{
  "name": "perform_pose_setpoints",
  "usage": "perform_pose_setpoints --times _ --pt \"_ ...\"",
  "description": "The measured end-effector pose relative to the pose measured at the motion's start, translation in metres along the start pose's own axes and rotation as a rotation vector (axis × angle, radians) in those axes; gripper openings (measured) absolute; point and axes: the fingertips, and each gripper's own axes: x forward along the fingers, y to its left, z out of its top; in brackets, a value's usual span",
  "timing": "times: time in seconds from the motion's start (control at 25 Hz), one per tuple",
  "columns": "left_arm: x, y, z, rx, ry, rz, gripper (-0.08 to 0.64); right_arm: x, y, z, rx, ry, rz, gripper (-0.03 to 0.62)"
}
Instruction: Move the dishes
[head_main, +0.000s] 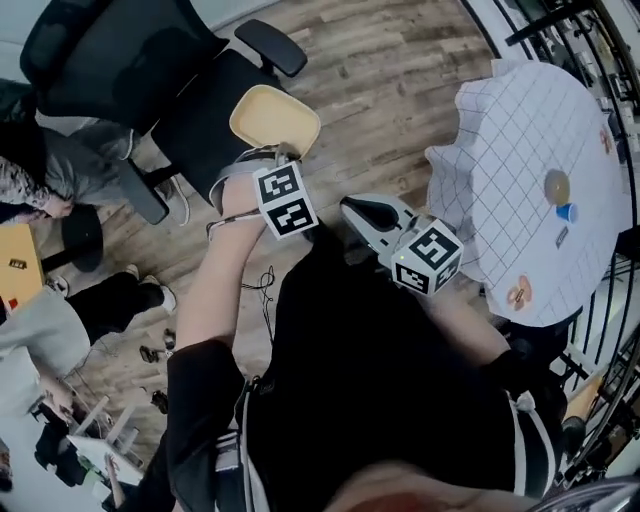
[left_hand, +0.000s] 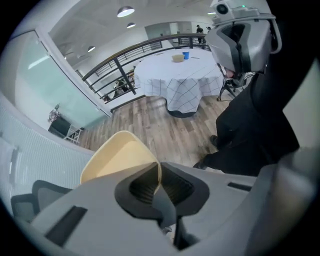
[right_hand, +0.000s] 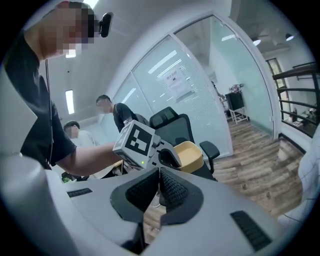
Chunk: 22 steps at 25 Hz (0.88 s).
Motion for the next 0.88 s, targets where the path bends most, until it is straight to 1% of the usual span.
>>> perform_pose_setpoints --times 0.2,0.32,0.48,0.64,0.76,0.88 --pt "-0.027 -0.029 0.069 0.094 -0.006 0.025 0.025 -0.084 0.004 -0.013 0.008 -0.06 -0.067 0.021" --pt "-0.039 -0.056 0.111 0.141 -0.015 0.02 0.025 -0.141 -0.002 -0.022 0.009 -0.103 -0.136 0.021" --pt "-0.047 -0.103 0.176 0.225 -0.039 -0.013 0.025 -0.222 -0.015 -0.036 0.039 -0.196 -0.253 0.021" --pt "-0.053 -0.146 0.243 0.351 -0.081 -0.039 0.025 -0.291 -0.02 -0.063 0.097 -0.271 -0.376 0.021" --pt "-0.052 -0.176 0.291 0.451 -0.114 -0.054 0.025 -0.334 -0.021 -0.087 0.12 -0.292 -0.457 0.021" --pt "-0.047 -0.206 0.336 0.567 -0.149 -0.082 0.025 -0.38 -0.025 -0.105 0.146 -0.324 -0.561 0.021"
